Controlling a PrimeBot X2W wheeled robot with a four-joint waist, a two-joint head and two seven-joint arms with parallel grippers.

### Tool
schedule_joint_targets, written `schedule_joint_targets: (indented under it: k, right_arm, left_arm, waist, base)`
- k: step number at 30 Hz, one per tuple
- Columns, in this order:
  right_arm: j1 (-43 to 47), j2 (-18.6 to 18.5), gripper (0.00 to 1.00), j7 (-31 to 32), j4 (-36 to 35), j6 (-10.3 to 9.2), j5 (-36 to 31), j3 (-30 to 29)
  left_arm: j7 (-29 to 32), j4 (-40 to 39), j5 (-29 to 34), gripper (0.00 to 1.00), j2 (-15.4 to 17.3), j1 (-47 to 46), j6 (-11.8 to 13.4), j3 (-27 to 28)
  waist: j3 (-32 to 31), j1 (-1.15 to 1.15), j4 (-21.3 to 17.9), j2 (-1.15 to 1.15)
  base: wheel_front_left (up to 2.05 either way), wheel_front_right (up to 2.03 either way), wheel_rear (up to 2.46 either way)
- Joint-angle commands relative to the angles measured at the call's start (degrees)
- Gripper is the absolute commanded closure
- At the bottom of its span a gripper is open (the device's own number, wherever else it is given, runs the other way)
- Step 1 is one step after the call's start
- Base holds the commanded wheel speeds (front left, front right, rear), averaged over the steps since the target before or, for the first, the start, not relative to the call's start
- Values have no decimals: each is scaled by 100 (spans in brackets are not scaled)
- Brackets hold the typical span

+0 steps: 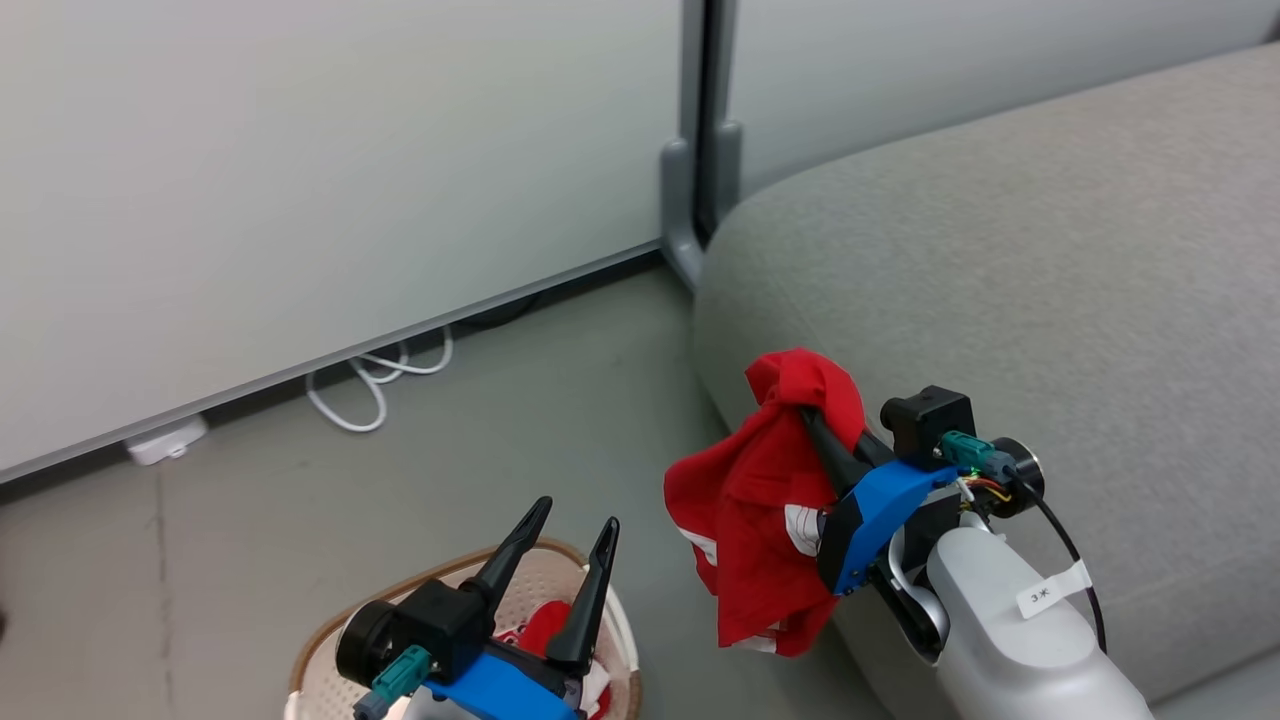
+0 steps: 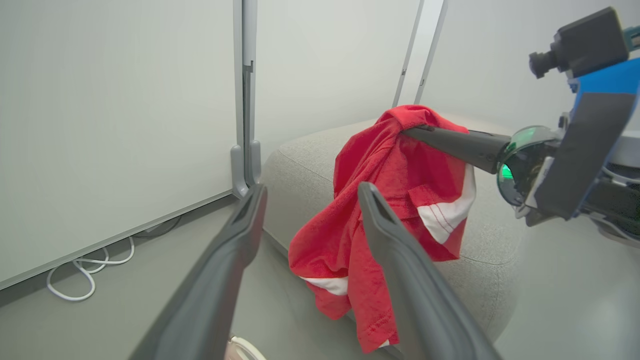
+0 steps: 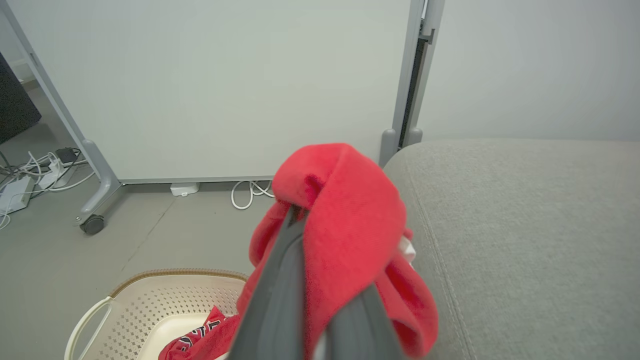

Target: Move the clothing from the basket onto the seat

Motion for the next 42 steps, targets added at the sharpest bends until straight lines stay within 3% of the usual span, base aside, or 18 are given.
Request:
schedule_joint_targets:
  k: [1,7,16,31,42]
  right_arm:
    - [-2,-8,100,2,-39,1,-42,-10]
    - [105,-6,100,15,-137,1,-107,-136]
    - [192,-7,100,55,-256,1,-137,-251]
    - [273,-7,100,95,-438,1,-54,-397]
    - [-554,-218,100,207,-654,1,14,-942]
  left_arm:
    - [-15,-23,26,0,5,-68,-5,16]
    - [-16,-12,36,0,-11,-141,-5,-20]
    - [-15,27,44,0,13,-195,-6,-40]
    - [-15,33,-6,0,78,-235,-6,-194]
    - [-15,-96,120,0,244,-622,-6,-297]
  waist:
    - [86,0,-357,0]
    - [165,0,-909,0]
    - [205,0,-1300,0]
    - [310,0,-1221,0]
    - [941,0,-840,0]
  base:
    - [0,0,0]
    - [0,0,0]
    - [0,0,0]
    - [0,0,0]
    - [0,0,0]
